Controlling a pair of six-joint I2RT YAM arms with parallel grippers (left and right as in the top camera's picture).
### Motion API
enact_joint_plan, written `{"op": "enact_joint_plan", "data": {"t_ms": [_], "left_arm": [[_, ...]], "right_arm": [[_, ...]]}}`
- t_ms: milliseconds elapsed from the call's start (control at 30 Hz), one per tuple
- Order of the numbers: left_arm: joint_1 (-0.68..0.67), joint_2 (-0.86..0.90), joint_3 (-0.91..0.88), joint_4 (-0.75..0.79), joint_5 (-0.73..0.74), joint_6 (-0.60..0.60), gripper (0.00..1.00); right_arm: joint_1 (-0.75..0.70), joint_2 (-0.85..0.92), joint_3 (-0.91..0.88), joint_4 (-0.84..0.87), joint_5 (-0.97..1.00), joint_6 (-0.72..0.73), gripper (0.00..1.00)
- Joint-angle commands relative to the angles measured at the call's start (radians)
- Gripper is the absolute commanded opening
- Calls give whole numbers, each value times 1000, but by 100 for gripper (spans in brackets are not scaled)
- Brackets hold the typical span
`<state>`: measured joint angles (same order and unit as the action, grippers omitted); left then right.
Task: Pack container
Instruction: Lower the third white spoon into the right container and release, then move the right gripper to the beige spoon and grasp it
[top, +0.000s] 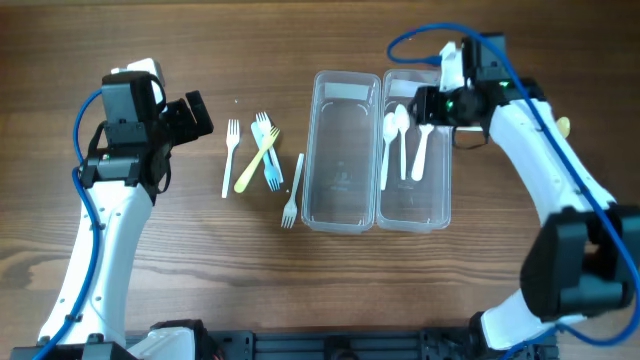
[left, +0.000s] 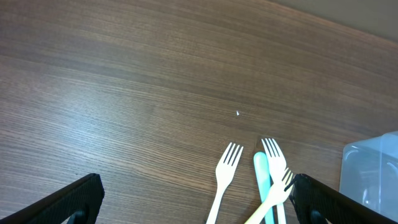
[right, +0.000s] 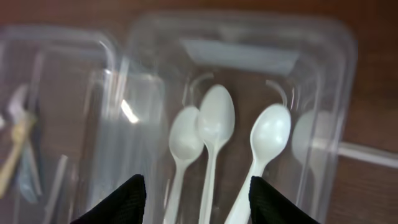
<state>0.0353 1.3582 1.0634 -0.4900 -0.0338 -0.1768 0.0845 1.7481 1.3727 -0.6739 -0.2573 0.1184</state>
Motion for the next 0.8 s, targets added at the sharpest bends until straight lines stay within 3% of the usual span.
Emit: {"op": "enact_joint_plan", "data": {"t_ms": [0, 233, 467, 600, 767], "left_arm": [[7, 7, 19, 3, -13, 16, 100], [7, 7, 19, 3, -13, 16, 100], [7, 7, 19, 3, -13, 16, 100], [7, 7, 19, 3, -13, 16, 100], [7, 7, 19, 3, -13, 16, 100]], "right_arm": [[-83, -134, 106, 11, 45, 5, 53], [-357, -122, 106, -39, 336, -40, 50], [-609, 75, 106, -46, 228, -107, 56], [-680, 204, 106, -66, 165, -146, 58], [-686, 291, 106, -71, 102, -190, 54]]}}
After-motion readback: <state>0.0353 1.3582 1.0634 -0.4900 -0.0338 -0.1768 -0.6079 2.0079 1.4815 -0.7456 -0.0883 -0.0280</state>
